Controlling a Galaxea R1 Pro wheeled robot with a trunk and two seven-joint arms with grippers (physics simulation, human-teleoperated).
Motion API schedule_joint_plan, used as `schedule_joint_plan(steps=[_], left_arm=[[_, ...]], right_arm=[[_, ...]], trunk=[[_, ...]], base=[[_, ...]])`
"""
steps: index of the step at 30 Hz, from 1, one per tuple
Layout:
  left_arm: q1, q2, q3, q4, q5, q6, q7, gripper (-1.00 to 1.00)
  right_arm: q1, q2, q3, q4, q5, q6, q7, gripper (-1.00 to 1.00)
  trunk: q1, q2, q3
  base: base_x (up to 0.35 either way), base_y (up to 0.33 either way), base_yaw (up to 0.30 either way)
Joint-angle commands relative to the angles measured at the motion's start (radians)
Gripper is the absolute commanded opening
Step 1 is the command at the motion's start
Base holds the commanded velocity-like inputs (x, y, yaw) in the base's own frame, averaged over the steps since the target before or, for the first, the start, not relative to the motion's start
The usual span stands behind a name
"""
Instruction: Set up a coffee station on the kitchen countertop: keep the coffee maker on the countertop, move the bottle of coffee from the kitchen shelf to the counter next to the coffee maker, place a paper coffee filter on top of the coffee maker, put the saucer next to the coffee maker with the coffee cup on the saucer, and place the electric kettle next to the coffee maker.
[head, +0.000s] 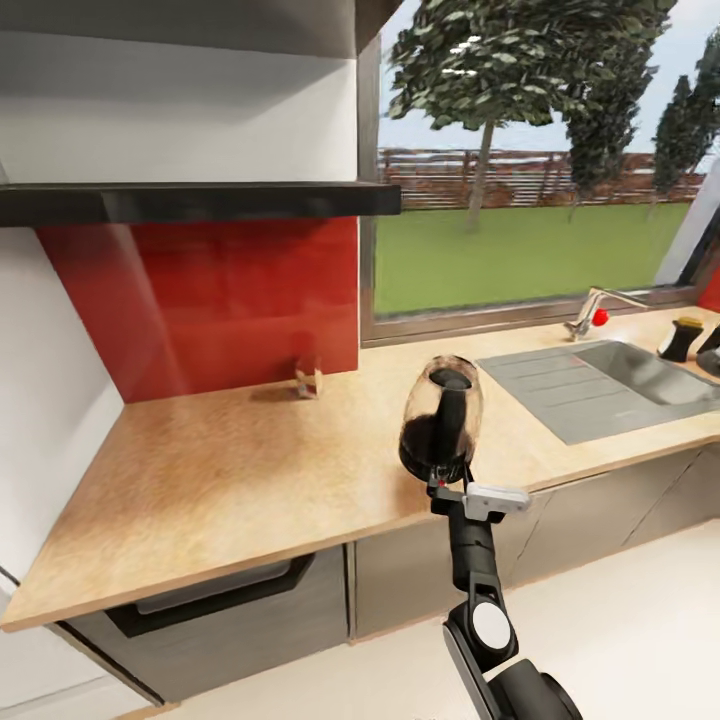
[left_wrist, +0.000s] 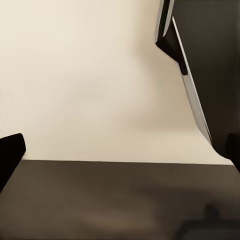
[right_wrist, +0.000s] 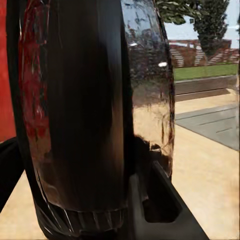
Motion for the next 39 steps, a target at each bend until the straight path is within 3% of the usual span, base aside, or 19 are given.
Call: schedule_joint_plan(steps=[1,18,39], left_arm=[[0.001,0.000,0.006,-0.002,0.003,-0.002,0.000,1.00],[0.001,0.001,0.008,-0.003,0.003,-0.001,0.000,1.00],[0.000,0.006,0.008,-0.003,0.003,-0.001,0.000,1.00]], right_arm=[[-0.001,0.000,0.002,0.001,0.014,0.002,-0.007,-1.00],[-0.001,0.000,0.002,0.001,0.014,0.002,-0.007,-1.00],[-0.001,-0.001,0.002,0.001,0.014,0.002,-0.007,-1.00]], trunk=[[0.001,-0.002,-0.002],[0.001,-0.002,-0.002],[0.001,-0.002,-0.002]], base=[[0.000,-0.273,-0.299],[0.054,-0.273,-0.300],[0.196,-0.243,-0.300]])
